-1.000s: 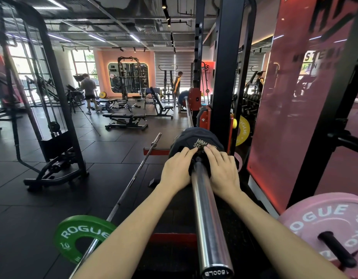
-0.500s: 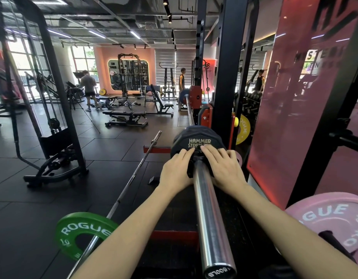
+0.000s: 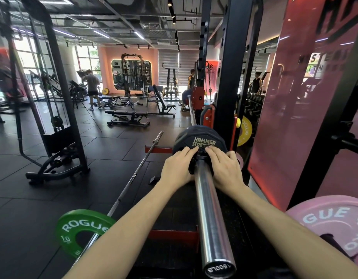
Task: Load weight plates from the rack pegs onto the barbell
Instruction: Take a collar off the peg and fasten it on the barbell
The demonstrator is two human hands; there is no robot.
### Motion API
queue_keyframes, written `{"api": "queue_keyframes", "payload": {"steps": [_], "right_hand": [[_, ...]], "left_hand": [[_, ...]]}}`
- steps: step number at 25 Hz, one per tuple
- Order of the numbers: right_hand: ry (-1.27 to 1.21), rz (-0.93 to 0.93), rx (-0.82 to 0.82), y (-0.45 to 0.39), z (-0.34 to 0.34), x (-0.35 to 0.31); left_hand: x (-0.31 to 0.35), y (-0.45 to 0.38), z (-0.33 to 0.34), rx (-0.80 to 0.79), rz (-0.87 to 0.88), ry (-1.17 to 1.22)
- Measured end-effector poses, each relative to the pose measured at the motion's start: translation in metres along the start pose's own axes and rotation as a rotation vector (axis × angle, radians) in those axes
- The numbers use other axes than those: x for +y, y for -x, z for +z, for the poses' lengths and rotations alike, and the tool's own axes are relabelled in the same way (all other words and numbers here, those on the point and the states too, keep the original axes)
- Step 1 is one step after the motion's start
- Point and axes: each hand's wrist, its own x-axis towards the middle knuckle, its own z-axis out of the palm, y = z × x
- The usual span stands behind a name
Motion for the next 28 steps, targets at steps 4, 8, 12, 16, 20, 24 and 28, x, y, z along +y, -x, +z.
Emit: {"api": "queue_keyframes", "payload": {"steps": [4,8,12,16,20,24,28], "right_hand": [[-0.014,0.018,-0.016,0.001,-0.004,-0.001],[-0.024,0.033,-0.1,0.002,-0.005,0.0],[-0.073,0.088,-0.108,0.006,-0.01,-0.006],[-0.013,0.106,-0.197,0.011,-0.024,-0.01],[0.104,0.184,-0.23,0.028,-0.048,-0.013],[0.191,0.225,-0.247,0.05,-0.082,-0.027],[0.195,0.255,-0.204,0.082,-0.119,-0.058]], "left_hand": [[0.007,-0.004,-0.01,-0.063,-0.006,-0.035],[0.006,-0.004,-0.009,-0.074,-0.024,0.013],[0.004,0.007,-0.006,-0.084,-0.047,0.044],[0.002,0.018,-0.013,-0.143,-0.029,-0.043],[0.0,0.04,-0.028,-0.091,-0.02,-0.176],[0.008,0.064,-0.051,-0.057,0.007,-0.194],[0.024,0.105,-0.072,-0.082,0.055,-0.189]]}}
